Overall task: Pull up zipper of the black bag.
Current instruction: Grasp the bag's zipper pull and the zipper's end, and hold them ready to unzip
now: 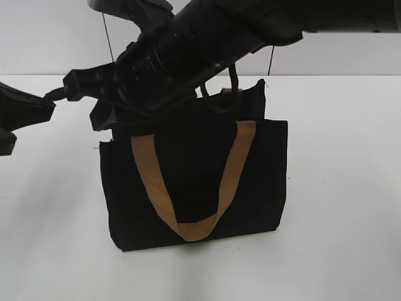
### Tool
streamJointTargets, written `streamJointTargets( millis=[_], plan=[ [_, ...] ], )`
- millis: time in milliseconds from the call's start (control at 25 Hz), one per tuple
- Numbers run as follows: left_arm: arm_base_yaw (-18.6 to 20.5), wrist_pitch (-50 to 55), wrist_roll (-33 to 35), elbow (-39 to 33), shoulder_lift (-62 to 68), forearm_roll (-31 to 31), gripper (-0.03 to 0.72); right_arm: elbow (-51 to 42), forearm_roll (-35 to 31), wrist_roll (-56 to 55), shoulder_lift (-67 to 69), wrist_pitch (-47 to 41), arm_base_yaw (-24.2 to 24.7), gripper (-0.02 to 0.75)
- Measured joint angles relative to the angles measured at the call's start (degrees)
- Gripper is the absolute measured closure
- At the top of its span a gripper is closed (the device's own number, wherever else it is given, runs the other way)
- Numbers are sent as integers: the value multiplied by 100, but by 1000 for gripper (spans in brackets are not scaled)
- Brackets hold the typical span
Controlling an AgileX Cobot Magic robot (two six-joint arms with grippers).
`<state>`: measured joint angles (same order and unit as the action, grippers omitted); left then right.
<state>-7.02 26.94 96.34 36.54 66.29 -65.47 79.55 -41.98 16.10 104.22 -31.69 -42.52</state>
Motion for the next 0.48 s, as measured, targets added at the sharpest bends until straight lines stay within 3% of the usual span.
streamJointTargets(
  millis=[280,480],
  plan=[
    [0,97,-1339,0,84,1127,676,0,33,0,-32,-810,444,738],
    [0,132,-1781,0,84,1368,677,0,57,13,-133,-1346,906,738]
  ],
)
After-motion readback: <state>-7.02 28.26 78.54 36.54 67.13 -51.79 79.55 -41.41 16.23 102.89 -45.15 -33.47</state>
